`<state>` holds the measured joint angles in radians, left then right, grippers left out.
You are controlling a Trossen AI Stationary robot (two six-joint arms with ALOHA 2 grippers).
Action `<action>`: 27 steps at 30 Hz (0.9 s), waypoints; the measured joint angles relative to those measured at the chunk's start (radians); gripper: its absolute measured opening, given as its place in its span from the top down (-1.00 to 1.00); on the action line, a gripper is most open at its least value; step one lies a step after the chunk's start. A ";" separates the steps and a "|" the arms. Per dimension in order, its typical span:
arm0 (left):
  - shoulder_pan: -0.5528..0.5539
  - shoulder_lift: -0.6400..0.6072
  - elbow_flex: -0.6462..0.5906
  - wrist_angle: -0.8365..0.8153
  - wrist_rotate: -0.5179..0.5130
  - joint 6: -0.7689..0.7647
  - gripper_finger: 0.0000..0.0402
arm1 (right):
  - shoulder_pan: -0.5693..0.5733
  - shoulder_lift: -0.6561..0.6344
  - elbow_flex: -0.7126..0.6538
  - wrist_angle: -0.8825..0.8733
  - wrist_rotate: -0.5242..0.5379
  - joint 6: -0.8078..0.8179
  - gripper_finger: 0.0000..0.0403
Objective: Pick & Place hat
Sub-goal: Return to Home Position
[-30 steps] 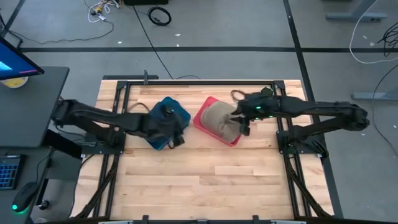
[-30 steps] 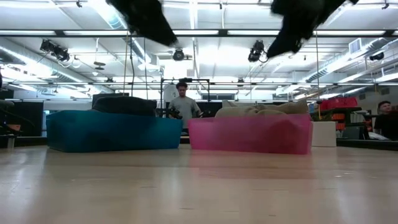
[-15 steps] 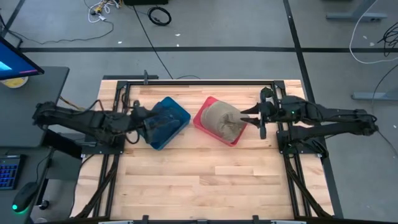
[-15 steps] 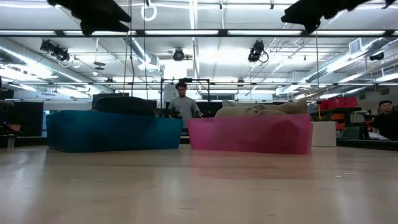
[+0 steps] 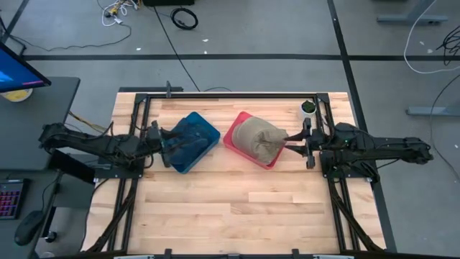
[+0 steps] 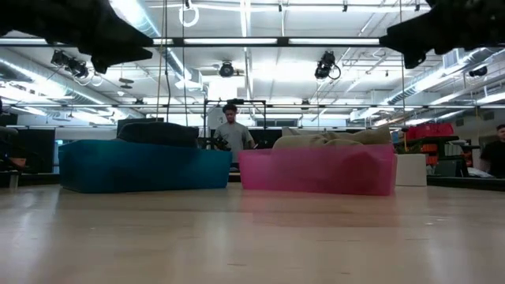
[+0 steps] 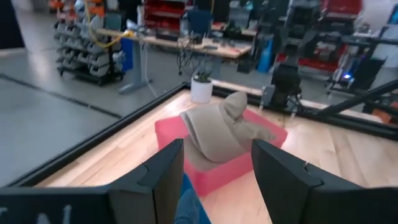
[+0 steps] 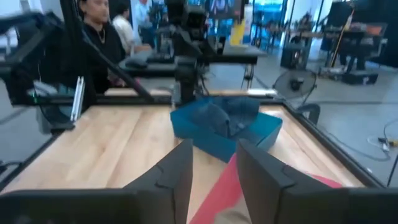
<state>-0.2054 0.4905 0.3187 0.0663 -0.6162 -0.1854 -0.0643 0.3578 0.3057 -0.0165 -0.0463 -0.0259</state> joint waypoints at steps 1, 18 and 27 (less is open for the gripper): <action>0.000 -0.010 -0.016 0.023 0.008 0.012 0.04 | 0.000 -0.023 -0.019 0.008 0.000 0.004 0.38; 0.000 -0.067 -0.308 0.496 0.113 0.144 0.04 | 0.000 -0.330 -0.265 0.042 0.002 0.052 0.38; 0.001 -0.065 -0.309 0.491 0.134 0.177 0.04 | 0.000 -0.358 -0.290 0.038 0.009 0.070 0.38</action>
<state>-0.2047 0.4252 0.0093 0.5568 -0.4820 -0.0084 -0.0643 -0.0002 0.0154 0.0212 -0.0374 0.0437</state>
